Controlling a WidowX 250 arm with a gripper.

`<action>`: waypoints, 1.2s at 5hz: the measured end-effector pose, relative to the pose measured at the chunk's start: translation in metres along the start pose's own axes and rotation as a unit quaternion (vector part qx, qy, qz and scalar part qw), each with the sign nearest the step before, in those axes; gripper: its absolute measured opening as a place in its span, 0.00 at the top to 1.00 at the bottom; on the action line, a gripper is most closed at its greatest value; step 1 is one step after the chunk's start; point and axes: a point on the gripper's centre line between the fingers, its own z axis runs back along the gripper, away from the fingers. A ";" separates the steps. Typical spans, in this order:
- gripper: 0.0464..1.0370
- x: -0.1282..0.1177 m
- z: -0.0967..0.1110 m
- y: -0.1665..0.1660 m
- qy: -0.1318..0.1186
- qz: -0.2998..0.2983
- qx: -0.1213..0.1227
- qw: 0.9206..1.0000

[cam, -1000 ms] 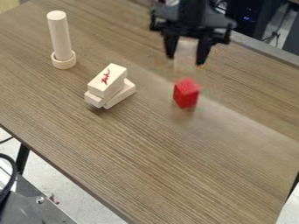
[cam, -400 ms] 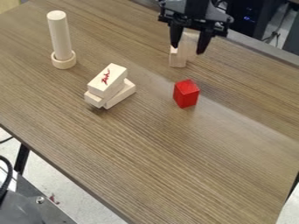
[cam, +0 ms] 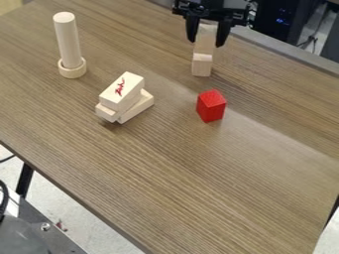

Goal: Put the rectangular block on top of the other block

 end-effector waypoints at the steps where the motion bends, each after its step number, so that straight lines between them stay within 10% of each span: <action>1: 0.48 0.004 -0.008 0.006 0.004 0.026 0.001 1.000; 6: 0.48 0.005 -0.018 0.006 0.005 0.061 0.003 0.998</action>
